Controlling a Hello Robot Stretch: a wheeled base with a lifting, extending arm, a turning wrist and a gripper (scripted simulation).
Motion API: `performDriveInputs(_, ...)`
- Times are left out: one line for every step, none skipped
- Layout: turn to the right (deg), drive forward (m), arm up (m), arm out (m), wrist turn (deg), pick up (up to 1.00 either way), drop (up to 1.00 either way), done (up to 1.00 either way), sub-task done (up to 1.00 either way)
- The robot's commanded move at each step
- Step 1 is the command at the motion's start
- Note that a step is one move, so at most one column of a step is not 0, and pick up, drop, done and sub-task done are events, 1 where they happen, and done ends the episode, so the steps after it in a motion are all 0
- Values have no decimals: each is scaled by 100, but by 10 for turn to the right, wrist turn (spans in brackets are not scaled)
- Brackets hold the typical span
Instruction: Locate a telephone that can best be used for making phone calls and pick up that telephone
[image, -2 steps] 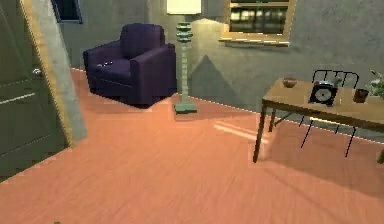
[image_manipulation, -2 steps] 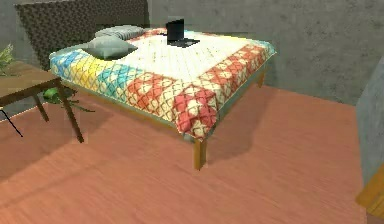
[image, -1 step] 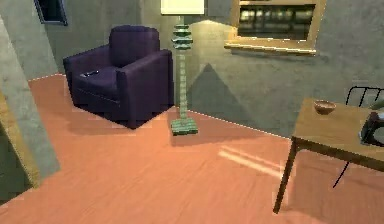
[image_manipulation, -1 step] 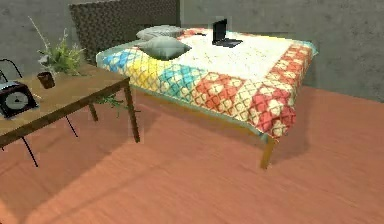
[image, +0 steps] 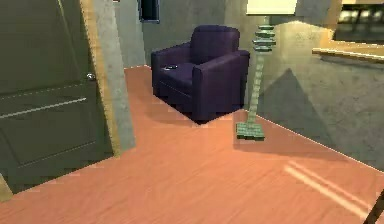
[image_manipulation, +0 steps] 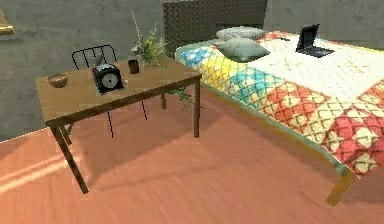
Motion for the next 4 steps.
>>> performDriveInputs(0,100,0,0,0,0,0,0,0)
performDriveInputs(-30,0,0,0,0,0,0,0,0)
performDriveInputs(0,100,0,0,0,0,0,0,0)
performDriveInputs(-450,0,0,0,0,0,0,0,0)
